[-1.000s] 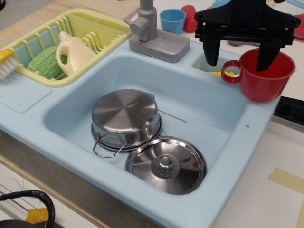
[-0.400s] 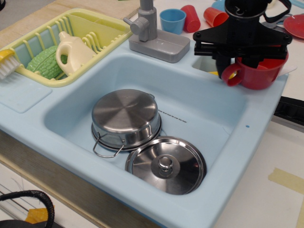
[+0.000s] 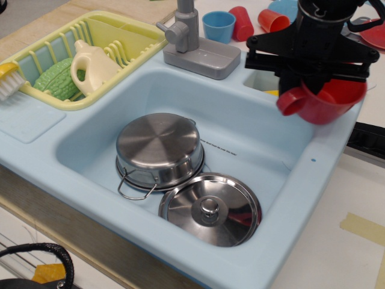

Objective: Put cup from anywhere into sink

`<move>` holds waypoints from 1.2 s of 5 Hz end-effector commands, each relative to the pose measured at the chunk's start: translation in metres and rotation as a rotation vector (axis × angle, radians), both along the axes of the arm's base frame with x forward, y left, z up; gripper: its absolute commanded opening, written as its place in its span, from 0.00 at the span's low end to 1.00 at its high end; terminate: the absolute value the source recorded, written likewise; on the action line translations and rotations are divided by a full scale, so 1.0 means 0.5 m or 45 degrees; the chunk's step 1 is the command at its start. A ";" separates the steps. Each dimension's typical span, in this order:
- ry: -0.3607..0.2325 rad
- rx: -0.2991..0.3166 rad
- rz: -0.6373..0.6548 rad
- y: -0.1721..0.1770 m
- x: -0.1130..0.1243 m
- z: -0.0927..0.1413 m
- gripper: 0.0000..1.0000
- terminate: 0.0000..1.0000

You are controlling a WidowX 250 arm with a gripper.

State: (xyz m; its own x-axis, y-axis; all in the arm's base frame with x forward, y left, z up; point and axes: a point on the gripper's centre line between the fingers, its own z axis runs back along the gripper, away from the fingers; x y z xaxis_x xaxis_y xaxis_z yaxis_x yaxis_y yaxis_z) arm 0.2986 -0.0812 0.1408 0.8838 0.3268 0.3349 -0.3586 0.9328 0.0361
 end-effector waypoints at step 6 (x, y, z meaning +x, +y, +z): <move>-0.011 0.169 -0.059 0.087 -0.168 0.078 1.00 1.00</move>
